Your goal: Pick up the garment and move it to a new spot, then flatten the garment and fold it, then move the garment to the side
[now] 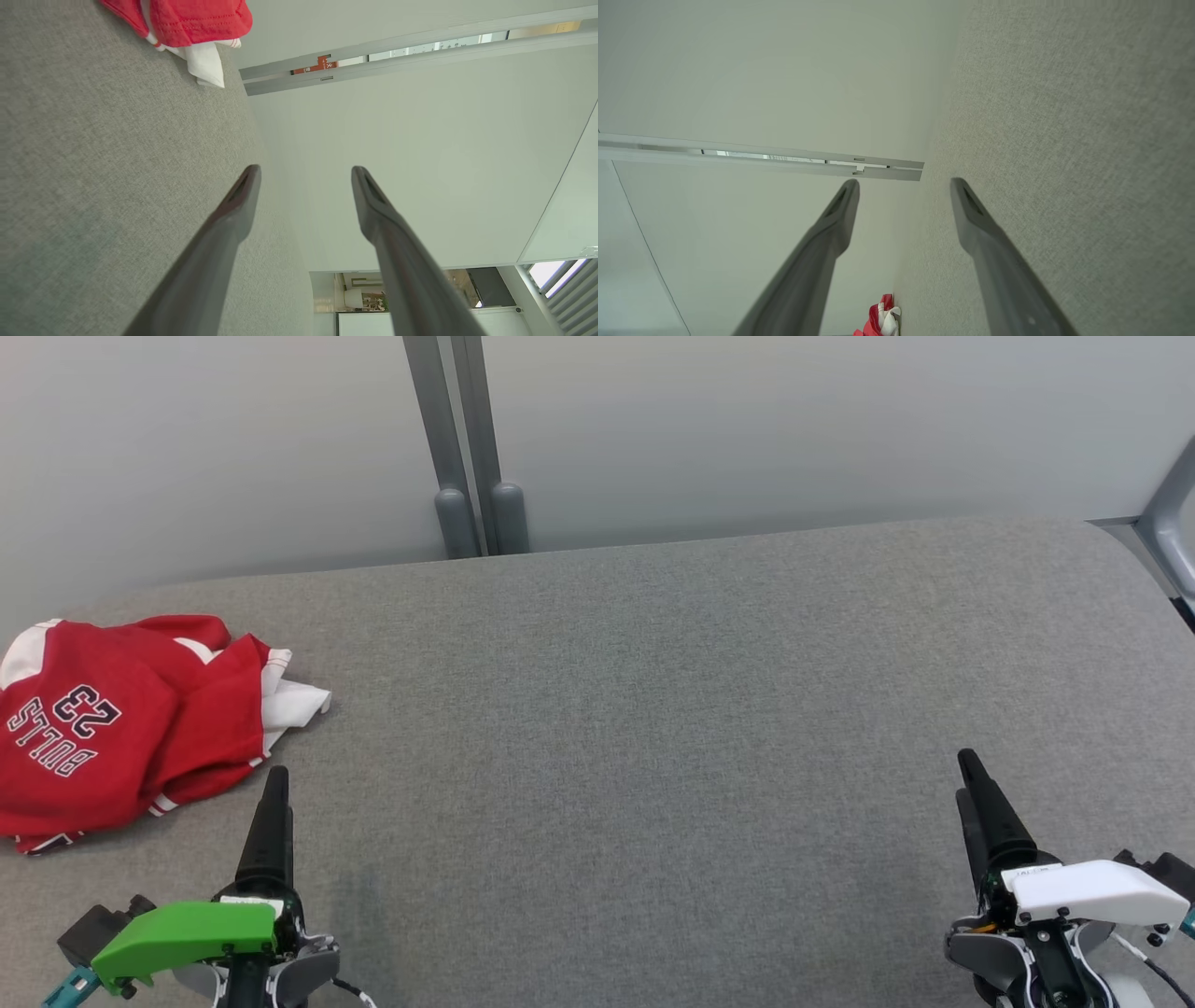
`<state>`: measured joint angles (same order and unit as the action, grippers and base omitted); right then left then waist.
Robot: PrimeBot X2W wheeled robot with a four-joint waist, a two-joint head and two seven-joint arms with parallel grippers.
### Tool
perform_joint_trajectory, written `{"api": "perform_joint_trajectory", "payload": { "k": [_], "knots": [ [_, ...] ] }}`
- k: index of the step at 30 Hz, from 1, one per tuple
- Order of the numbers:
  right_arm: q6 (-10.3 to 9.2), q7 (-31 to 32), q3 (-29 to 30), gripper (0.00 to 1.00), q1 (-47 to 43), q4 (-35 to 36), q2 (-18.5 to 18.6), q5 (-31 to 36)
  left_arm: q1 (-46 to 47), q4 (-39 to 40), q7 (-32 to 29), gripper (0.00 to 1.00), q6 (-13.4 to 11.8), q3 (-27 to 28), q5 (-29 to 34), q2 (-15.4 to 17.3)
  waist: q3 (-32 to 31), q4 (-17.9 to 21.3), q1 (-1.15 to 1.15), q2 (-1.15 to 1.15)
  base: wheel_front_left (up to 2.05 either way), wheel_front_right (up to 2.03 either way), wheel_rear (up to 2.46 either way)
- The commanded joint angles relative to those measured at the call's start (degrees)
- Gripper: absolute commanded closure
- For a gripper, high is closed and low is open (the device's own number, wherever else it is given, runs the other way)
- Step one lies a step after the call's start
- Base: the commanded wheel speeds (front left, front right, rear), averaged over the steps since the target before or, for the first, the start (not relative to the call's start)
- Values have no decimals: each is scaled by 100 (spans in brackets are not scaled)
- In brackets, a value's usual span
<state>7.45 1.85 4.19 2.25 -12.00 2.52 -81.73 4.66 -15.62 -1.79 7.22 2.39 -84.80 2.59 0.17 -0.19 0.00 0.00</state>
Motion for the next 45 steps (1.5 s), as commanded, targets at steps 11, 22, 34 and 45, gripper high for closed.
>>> {"api": "perform_joint_trajectory", "payload": {
  "k": [11,22,34,45],
  "knots": [
    [1,-306,-157,0,-115,455,222,1956,-5,140,302,0,-100,-112,1544,81,-16,-56,0,0,0,0,0],
    [2,-533,-317,0,-227,661,378,3108,-107,228,526,0,-121,-180,2927,105,-32,-89,0,0,0,0,0],
    [3,-760,-466,0,-353,732,437,4182,-203,205,756,0,-68,-344,4173,161,-38,-103,0,0,0,0,0],
    [3,-938,-510,0,-461,778,458,4954,-301,180,933,0,-65,-386,5027,248,-75,-132,0,0,0,0,0]
  ]
}}
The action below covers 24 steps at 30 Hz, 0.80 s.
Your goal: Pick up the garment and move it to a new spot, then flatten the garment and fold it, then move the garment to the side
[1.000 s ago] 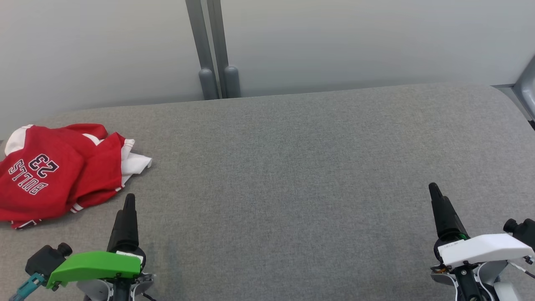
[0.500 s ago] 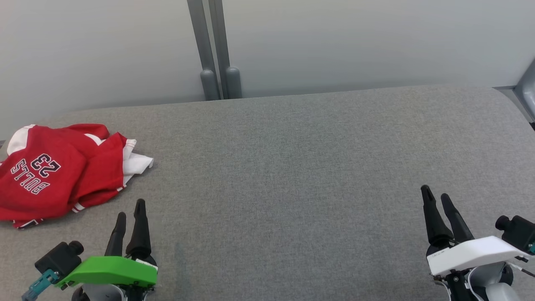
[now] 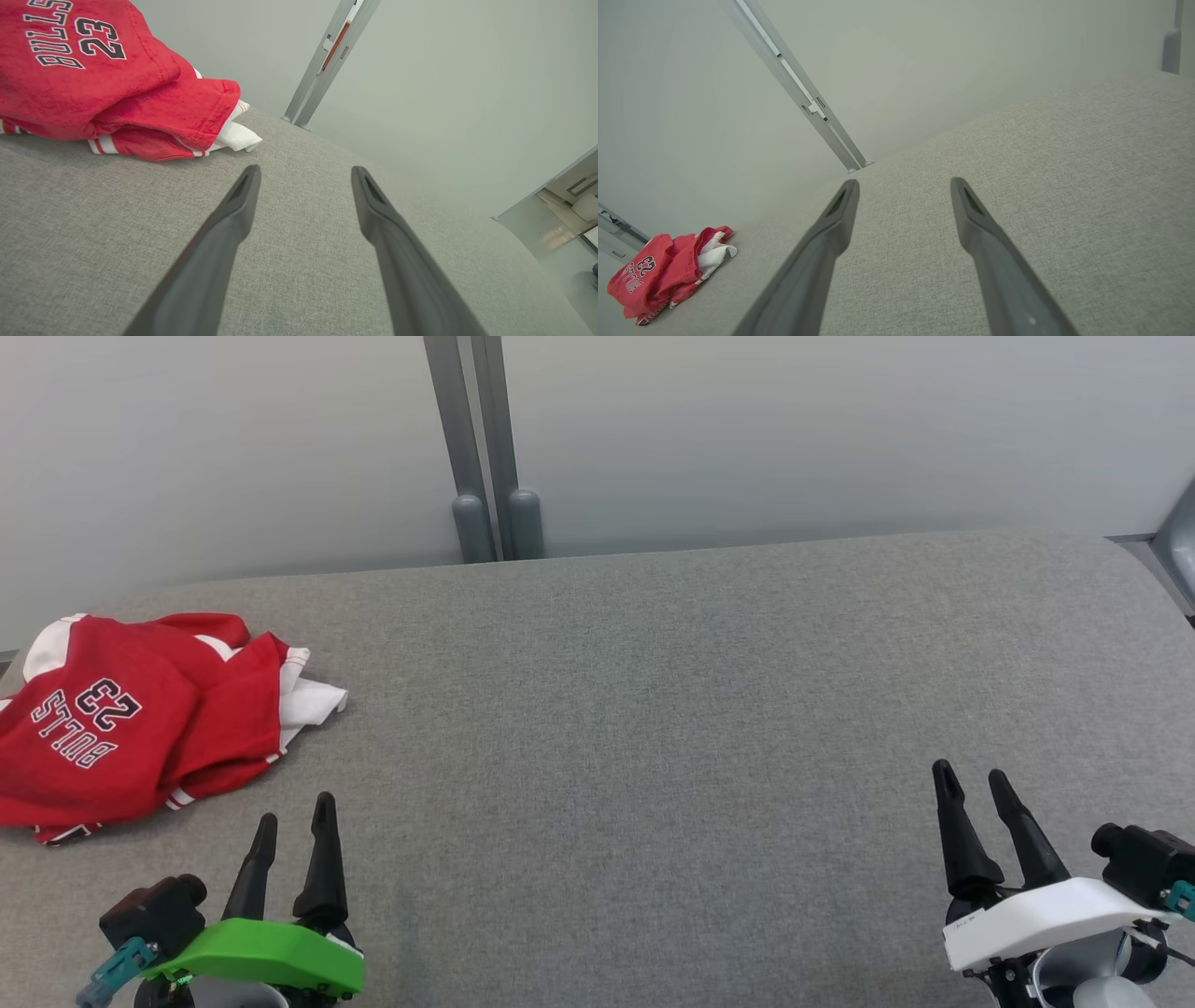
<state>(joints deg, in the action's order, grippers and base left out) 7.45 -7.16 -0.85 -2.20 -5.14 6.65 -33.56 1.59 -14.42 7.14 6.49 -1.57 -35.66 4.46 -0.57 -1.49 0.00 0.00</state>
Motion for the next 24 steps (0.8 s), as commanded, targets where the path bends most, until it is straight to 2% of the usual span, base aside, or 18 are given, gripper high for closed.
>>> {"api": "perform_joint_trajectory", "payload": {
  "k": [1,24],
  "knots": [
    [3,-59,-7,0,-25,99,48,209,-8,63,62,0,8,7,194,68,-4,-7,0,0,0,0,0],
    [4,-385,39,0,-263,158,61,1346,-83,-137,385,0,-1,73,1531,189,-34,-176,0,0,0,0,0]
  ]
}}
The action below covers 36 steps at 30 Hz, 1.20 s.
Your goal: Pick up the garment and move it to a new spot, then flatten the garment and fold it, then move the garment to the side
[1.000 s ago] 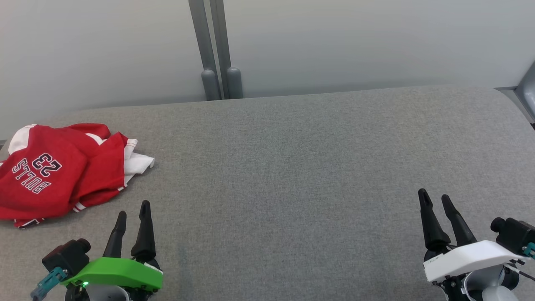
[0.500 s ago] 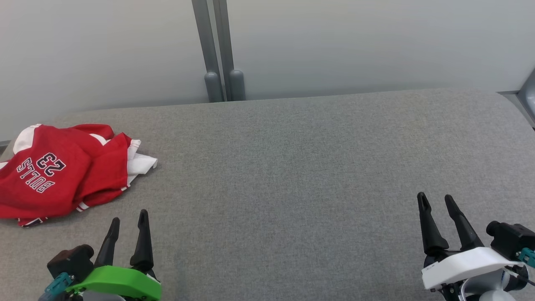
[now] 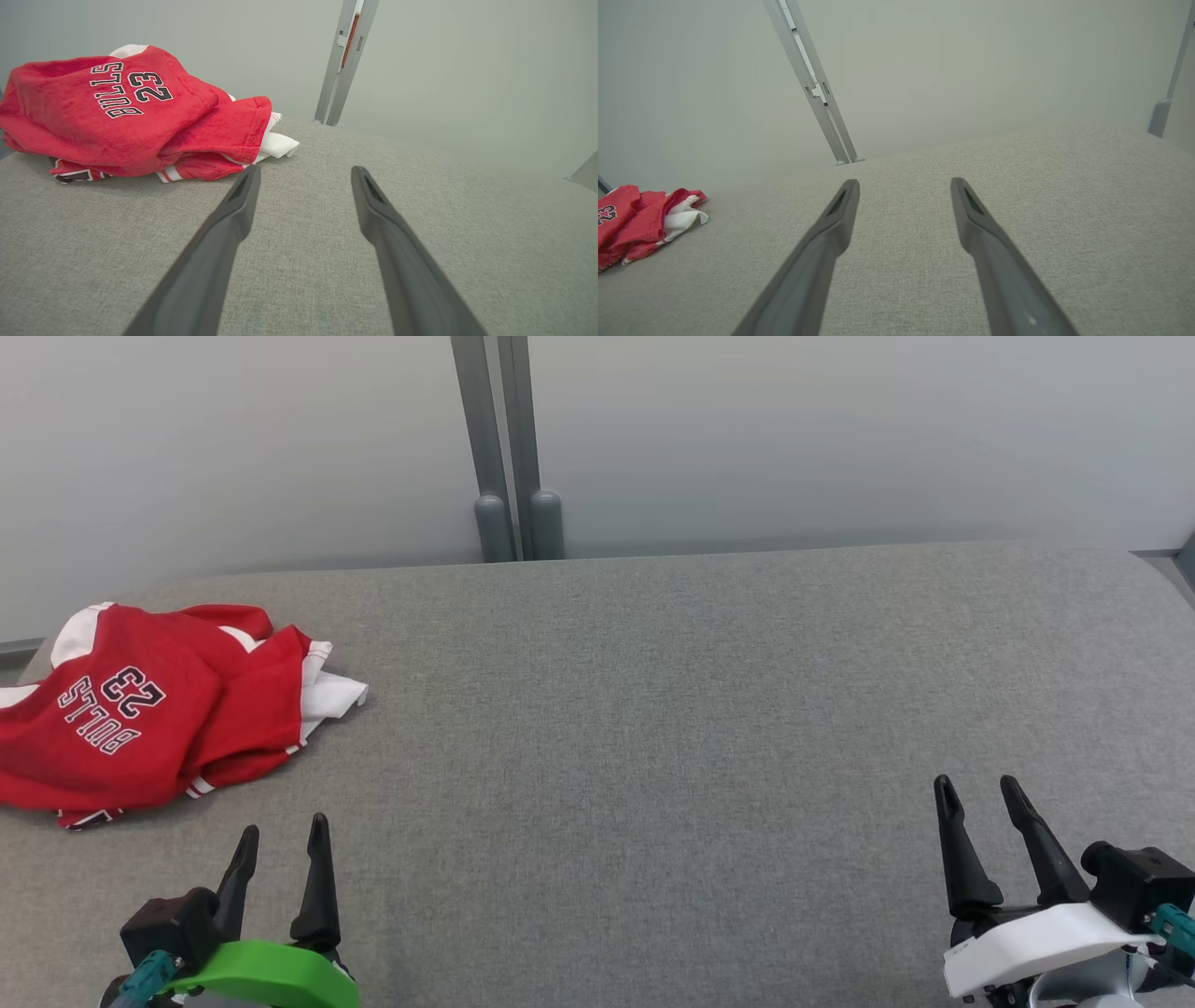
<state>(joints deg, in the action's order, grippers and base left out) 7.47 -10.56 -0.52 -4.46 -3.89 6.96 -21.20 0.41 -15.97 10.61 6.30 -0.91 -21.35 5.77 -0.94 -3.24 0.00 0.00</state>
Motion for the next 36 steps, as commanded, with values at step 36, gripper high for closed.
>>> {"api": "perform_joint_trajectory", "payload": {
  "k": [36],
  "knots": [
    [3,-442,492,0,-359,-258,-45,1185,-115,-348,438,0,118,-11,1348,33,20,-15,0,0,0,0,0]
  ]
}}
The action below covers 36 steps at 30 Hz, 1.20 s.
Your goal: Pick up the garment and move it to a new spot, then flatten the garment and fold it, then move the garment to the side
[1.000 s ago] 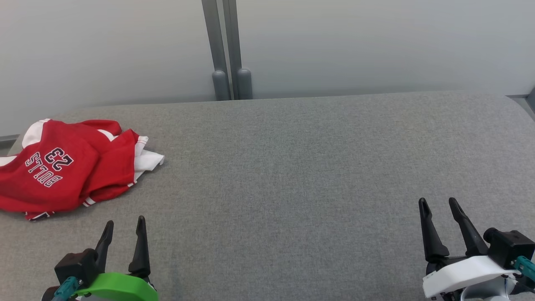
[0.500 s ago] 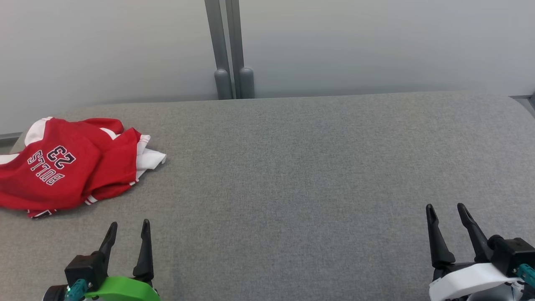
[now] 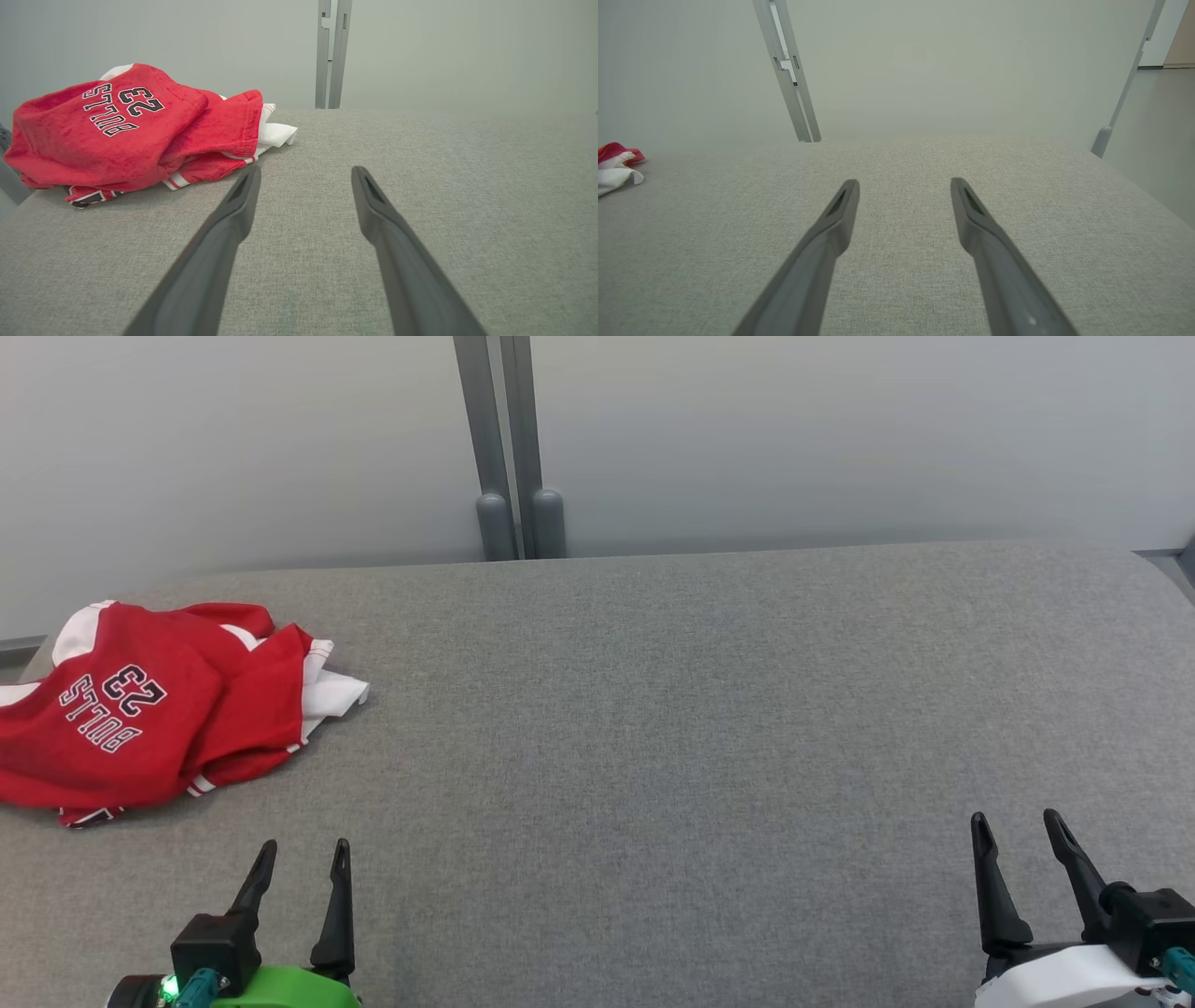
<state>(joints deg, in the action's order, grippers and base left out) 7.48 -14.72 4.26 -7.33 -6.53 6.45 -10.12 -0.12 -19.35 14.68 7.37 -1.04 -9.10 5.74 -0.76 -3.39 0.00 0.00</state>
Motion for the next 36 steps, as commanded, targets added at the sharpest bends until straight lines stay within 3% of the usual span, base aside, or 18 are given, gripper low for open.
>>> {"api": "perform_joint_trajectory", "payload": {
  "k": [1,36],
  "knots": [
    [2,-43,22,0,-76,8,8,122,-59,-14,47,0,13,11,153,34,6,-2,0,0,0,0,0],
    [2,-56,133,0,-70,79,23,61,50,2,48,0,18,235,25,-65,61,-200,0,0,0,0,0]
  ]
}}
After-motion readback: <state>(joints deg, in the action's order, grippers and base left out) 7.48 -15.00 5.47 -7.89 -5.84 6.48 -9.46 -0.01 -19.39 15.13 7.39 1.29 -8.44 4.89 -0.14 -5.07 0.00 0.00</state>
